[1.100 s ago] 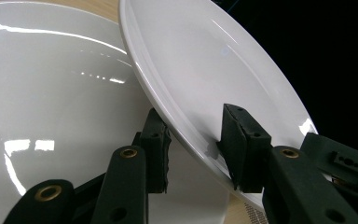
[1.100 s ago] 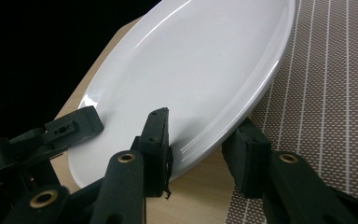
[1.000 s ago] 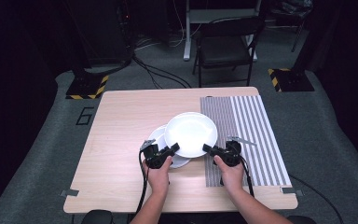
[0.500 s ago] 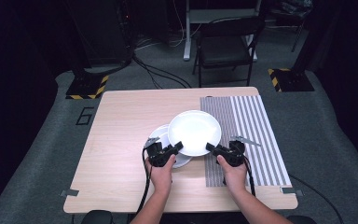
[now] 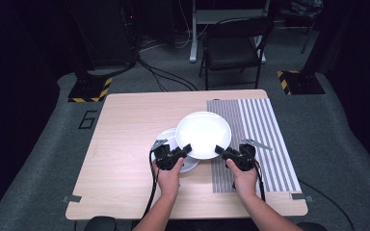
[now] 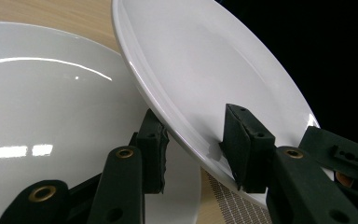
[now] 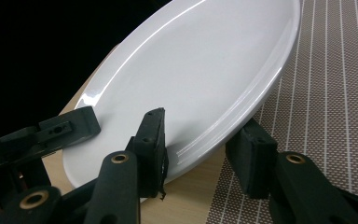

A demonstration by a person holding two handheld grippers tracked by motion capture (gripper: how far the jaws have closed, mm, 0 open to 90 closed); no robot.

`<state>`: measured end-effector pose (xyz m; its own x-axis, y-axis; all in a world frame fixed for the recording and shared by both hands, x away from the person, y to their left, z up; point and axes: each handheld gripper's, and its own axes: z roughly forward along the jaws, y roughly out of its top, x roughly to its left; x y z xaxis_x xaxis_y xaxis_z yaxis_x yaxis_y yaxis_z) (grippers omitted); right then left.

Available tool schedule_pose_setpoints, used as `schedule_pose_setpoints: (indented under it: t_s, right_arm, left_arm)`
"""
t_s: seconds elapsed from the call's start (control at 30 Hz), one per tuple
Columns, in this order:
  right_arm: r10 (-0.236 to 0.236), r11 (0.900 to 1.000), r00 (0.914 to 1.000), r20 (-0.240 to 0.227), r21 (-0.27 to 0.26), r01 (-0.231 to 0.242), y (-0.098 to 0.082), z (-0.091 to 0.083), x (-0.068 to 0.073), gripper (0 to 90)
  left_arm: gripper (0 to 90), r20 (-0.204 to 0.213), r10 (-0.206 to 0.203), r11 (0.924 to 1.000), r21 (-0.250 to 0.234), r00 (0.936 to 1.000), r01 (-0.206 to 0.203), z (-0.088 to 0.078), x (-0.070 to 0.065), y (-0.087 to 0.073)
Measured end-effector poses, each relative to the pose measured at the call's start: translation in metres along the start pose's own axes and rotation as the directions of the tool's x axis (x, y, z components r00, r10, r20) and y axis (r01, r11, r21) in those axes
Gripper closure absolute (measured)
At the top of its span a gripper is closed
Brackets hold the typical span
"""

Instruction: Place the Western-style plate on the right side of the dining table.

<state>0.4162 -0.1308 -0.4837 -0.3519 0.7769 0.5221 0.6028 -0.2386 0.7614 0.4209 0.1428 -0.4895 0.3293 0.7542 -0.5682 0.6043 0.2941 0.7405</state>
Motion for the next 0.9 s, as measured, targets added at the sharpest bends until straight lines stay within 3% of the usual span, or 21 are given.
schedule_pose_setpoints:
  t_s: [0.4,0.47,0.53,0.57,0.63,0.67,0.9]
  right_arm:
    - [-0.021,1.0,0.9996,0.018,-0.021,0.021,0.003,-0.008,-0.001,57.2]
    - [-0.029,0.999,0.9994,0.019,-0.028,0.03,0.003,-0.009,-0.003,57.1]
    - [-0.029,0.999,0.9992,0.027,-0.027,0.029,0.003,-0.01,-0.003,57.0]
    - [-0.027,0.999,0.9993,0.026,-0.025,0.027,0.003,-0.011,-0.004,56.9]
    - [-0.032,0.999,0.999,0.031,-0.031,0.033,0.002,-0.012,-0.005,56.7]
    - [-0.027,0.999,0.9991,0.033,-0.03,0.028,0.002,-0.013,-0.005,56.7]
    - [-0.018,0.999,0.9987,0.047,-0.042,0.02,0.002,-0.019,-0.009,56.5]
  left_arm:
    - [58.7,0.029,0.028,0.9996,0.008,0.9992,-0.028,0.005,-0.005,0.001]
    - [58.7,0.035,0.016,0.9998,0.013,0.9993,-0.016,0.007,-0.006,0.0]
    - [58.7,0.039,0.024,0.9996,0.015,0.999,-0.025,0.008,-0.006,0.0]
    - [58.7,0.036,0.011,0.9999,0.013,0.9993,-0.011,0.009,-0.008,-0.001]
    - [58.7,0.04,0.028,0.9994,0.021,0.9988,-0.029,0.01,-0.008,-0.001]
    - [58.7,0.041,0.015,0.9997,0.02,0.9991,-0.016,0.011,-0.009,-0.001]
    - [58.5,0.053,0.041,0.9986,0.03,0.9978,-0.042,0.014,-0.015,0.0]
